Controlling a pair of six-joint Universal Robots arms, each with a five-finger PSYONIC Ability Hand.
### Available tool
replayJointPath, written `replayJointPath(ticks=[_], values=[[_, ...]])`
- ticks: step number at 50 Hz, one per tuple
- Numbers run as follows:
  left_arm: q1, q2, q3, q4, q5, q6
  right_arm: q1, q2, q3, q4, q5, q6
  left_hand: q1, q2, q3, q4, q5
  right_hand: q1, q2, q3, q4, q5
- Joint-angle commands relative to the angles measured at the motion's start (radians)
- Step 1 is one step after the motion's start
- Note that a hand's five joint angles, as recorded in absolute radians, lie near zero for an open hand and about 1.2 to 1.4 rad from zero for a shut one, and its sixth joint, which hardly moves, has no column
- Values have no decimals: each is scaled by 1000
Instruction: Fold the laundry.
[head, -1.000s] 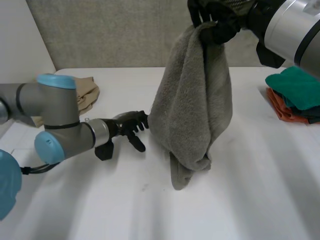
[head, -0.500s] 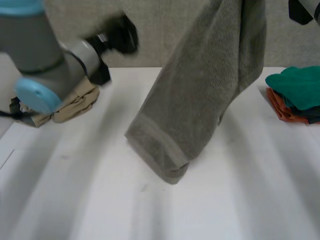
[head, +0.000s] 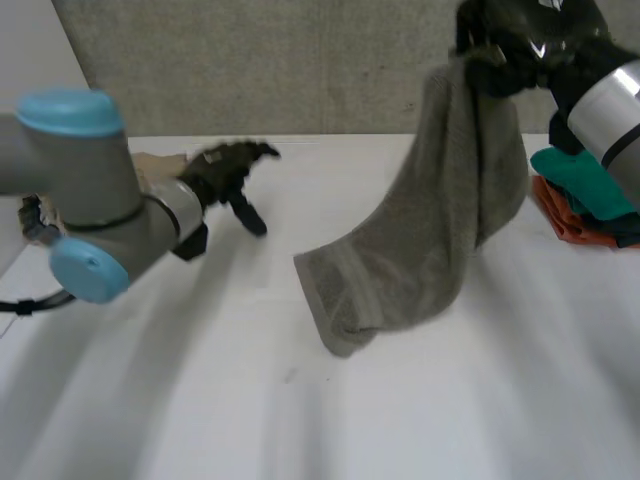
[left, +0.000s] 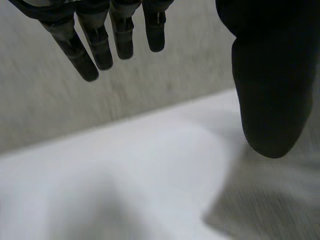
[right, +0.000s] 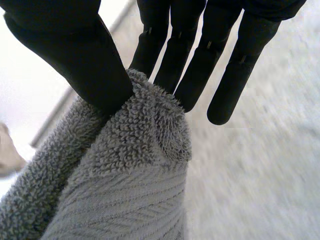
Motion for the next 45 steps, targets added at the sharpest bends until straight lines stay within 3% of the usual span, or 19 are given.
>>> replayJointPath(ticks=[1, 11, 12, 14, 15, 16, 22, 26, 30, 34, 41, 45], values=[[-17, -155, 131, -77, -6, -81, 52, -122, -75, 19, -73, 87, -41, -56, -52, -44, -41, 299, 230, 211, 199, 250], [-63, -259, 256, -180, 14, -103, 55, -144, -175, 56, -94, 135, 29, 14, 18, 26, 29, 299, 230, 211, 199, 250], [-67, -264, 256, -188, 17, -103, 55, -144, -181, 60, -93, 135, 151, 136, 141, 149, 152, 299, 230, 211, 199, 250], [-78, -267, 254, -199, 25, -104, 54, -136, -191, 66, -90, 133, 611, 596, 600, 608, 611, 299, 230, 211, 199, 250], [-84, -264, 250, -214, 22, -106, 51, -128, -199, 71, -85, 130, 1061, 1046, 1051, 1058, 1061, 299, 230, 211, 199, 250], [-86, -261, 247, -223, 19, -107, 49, -121, -204, 74, -84, 127, 1155, 1141, 1145, 1153, 1156, 299, 230, 211, 199, 250], [-54, -192, 254, -222, -72, -93, 31, -43, -239, 86, -56, 45, 1156, 1141, 1146, 1154, 1157, 299, 230, 211, 199, 250], [11, -120, 370, -147, -145, -34, 6, 63, -317, 100, 19, -50, 1156, 1141, 1146, 1154, 1157, 299, 230, 211, 199, 250], [32, -68, 490, -102, -132, 6, -4, 154, -389, 91, 120, -110, 1156, 1141, 1146, 1154, 1157, 299, 230, 211, 199, 250], [41, -23, 566, -32, -128, 25, -1, 204, -423, 30, 169, -124, 1156, 1141, 1146, 1154, 1157, 299, 230, 211, 199, 250], [66, 30, 480, 27, -200, 31, -17, 232, -327, -157, 154, -106, 1156, 1141, 1146, 1154, 1157, 299, 230, 211, 199, 250], [81, 79, 266, 51, -218, 37, -35, 220, -139, -231, 116, -89, 1156, 1141, 1146, 1154, 1157, 299, 230, 211, 199, 250]])
